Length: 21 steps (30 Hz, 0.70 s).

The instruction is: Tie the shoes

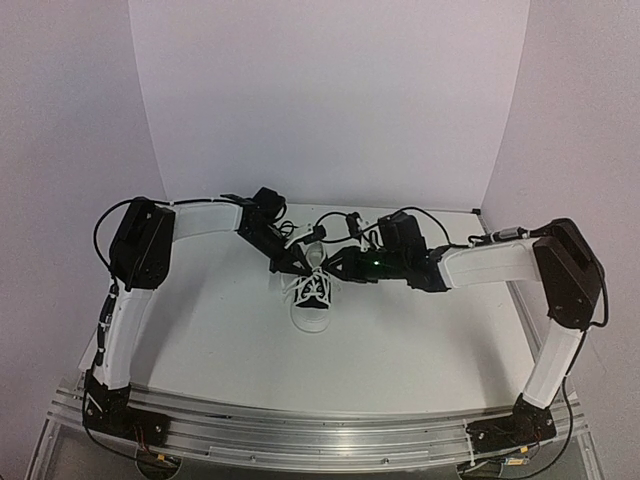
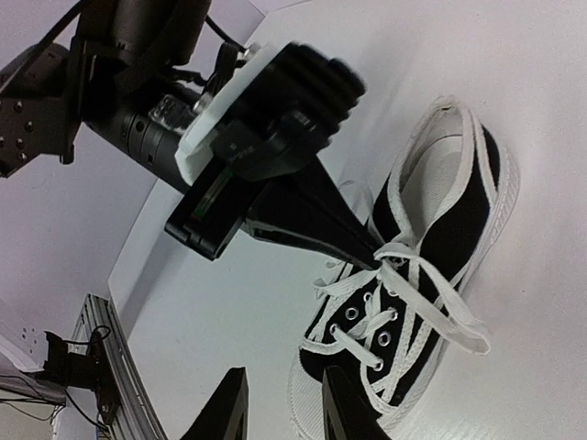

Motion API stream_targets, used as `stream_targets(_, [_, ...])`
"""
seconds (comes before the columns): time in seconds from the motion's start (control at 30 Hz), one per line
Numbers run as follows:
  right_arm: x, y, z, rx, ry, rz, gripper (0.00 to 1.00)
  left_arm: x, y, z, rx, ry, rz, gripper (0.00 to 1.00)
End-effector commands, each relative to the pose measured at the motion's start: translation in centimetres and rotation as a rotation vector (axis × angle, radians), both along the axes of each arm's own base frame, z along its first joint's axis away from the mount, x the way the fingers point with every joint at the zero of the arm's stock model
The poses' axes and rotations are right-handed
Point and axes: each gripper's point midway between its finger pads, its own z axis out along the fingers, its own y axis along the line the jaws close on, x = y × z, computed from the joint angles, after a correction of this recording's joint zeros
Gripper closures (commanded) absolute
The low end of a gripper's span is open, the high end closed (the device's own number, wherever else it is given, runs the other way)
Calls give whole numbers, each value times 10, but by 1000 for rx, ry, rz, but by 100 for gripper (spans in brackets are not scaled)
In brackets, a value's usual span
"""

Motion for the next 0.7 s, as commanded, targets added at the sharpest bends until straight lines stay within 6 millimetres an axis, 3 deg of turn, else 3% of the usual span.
stream_targets(0.0, [7,16,-10,-60,-26,-91,73,5,3,7,-8,14,15,100])
stream_targets(0.33, [33,19,-60,-175,23,-189,78,8,6,7,-19,65,44,100])
stream_targets(0.67, [38,29,-89,-193,58,-178,75,5,16,15,-85,185,53,100])
